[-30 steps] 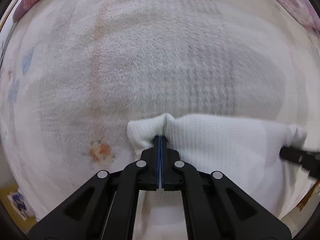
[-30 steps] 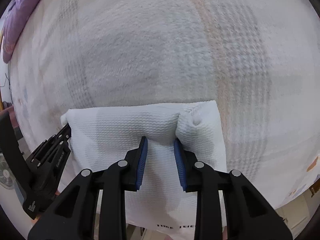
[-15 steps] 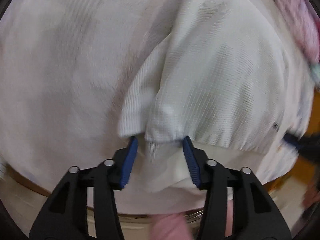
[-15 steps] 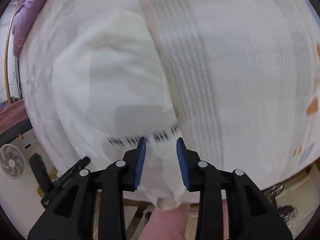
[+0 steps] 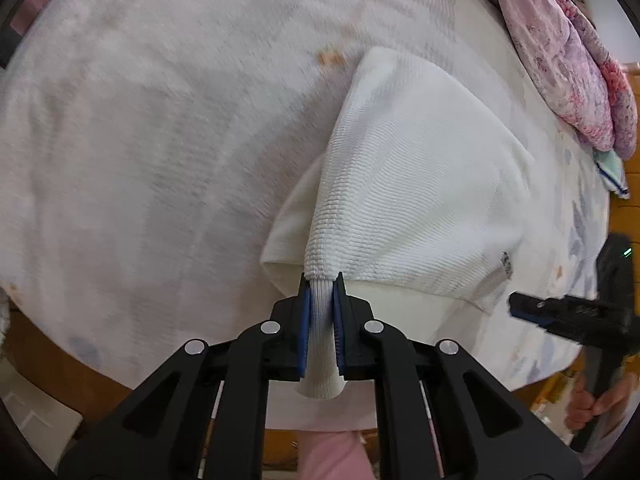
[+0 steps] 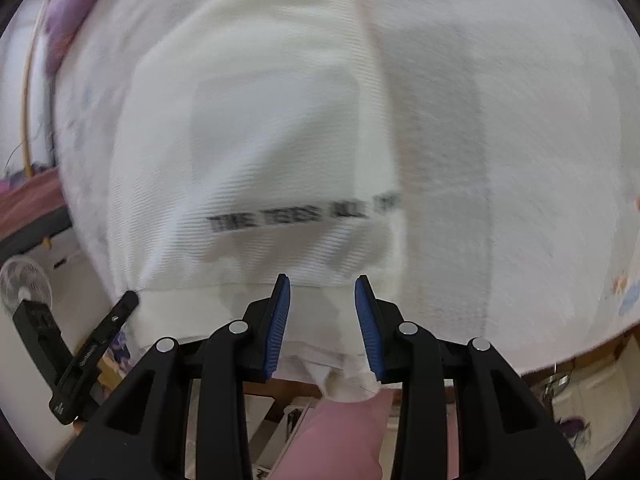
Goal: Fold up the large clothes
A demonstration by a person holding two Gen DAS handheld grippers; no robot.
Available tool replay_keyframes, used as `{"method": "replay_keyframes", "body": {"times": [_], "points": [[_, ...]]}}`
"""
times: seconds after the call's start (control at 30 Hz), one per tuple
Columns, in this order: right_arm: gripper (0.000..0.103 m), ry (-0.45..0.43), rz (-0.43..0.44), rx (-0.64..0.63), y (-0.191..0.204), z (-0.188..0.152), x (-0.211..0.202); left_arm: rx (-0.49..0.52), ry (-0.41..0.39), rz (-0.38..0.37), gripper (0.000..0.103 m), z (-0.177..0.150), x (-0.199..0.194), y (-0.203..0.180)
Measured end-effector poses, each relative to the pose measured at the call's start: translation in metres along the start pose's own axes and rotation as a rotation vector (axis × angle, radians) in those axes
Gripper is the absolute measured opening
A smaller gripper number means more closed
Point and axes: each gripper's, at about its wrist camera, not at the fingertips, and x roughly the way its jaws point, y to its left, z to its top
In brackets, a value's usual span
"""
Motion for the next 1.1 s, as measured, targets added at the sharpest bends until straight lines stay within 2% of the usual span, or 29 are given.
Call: {"method": "replay_keyframes", "body": {"times": [0.07, 0.17, 0.23, 0.33, 0.4, 0.47, 0.53, 0.57, 0.6, 0.63, 0.67, 0.7, 0.73, 0.8, 0.83, 0.9, 0.97, 1.03, 1.1], "points": [[0.032, 0.002, 0.025, -0.061, 0.022, 0.005, 0.0, 0.008, -0.015, 0.033, 0.01, -0.008, -0.004, -0.001], [0.032, -0.017, 0.006, -0.109, 0.041, 0.008, -0.004, 0.0, 0.012, 0.059, 0.01, -0.004, 0.009, 0.013], [0.032, -0.018, -0.002, -0.115, 0.038, 0.008, -0.004, 0.031, 0.044, 0.1, 0.01, -0.004, 0.036, 0.022], [0.033, 0.01, -0.072, -0.08, 0.03, 0.01, 0.02, 0.034, 0.128, 0.156, 0.01, 0.004, 0.096, 0.035], [0.033, 0.03, -0.042, -0.051, 0.019, 0.008, 0.035, 0.057, 0.119, 0.202, 0.012, 0.011, 0.104, 0.028], [0.031, 0.025, -0.052, -0.049, 0.01, 0.008, 0.051, 0.052, 0.118, 0.183, 0.015, 0.009, 0.101, 0.032], [0.03, 0.051, -0.103, -0.078, 0.013, 0.006, 0.06, 0.055, 0.121, 0.165, 0.027, 0.004, 0.095, 0.04], [0.031, 0.065, -0.115, -0.087, 0.02, 0.002, 0.061, 0.041, 0.13, 0.142, 0.027, 0.003, 0.091, 0.045], [0.031, 0.094, -0.123, -0.125, 0.027, -0.005, 0.06, 0.001, 0.149, 0.158, 0.027, 0.002, 0.089, 0.05], [0.03, 0.14, -0.135, -0.202, 0.036, -0.016, 0.069, -0.027, 0.159, 0.14, 0.027, 0.0, 0.089, 0.056], [0.03, 0.164, -0.167, -0.225, 0.033, -0.021, 0.081, -0.036, 0.162, 0.132, 0.027, -0.001, 0.09, 0.058], [0.029, 0.175, -0.204, -0.203, 0.021, -0.024, 0.098, -0.04, 0.167, 0.126, 0.028, -0.002, 0.094, 0.059], [0.029, 0.147, -0.192, -0.169, 0.006, -0.026, 0.113, -0.035, 0.171, 0.132, 0.029, -0.003, 0.095, 0.06], [0.028, 0.143, -0.153, -0.107, 0.0, -0.024, 0.11, 0.01, 0.167, 0.166, 0.032, -0.002, 0.096, 0.055], [0.028, 0.156, -0.151, -0.091, 0.003, -0.025, 0.106, 0.026, 0.167, 0.182, 0.037, -0.002, 0.096, 0.054], [0.032, 0.223, -0.126, -0.066, 0.003, -0.039, 0.097, 0.033, 0.185, 0.205, 0.044, -0.002, 0.094, 0.056], [0.031, 0.215, -0.061, -0.016, -0.007, -0.053, 0.092, -0.002, 0.206, 0.186, 0.046, -0.002, 0.094, 0.062], [0.032, 0.197, -0.07, 0.046, -0.022, -0.058, 0.097, -0.014, 0.2, 0.164, 0.048, -0.003, 0.094, 0.068], [0.031, 0.186, -0.03, 0.152, -0.037, -0.056, 0.112, 0.002, 0.189, 0.164, 0.049, -0.005, 0.094, 0.072]]}}
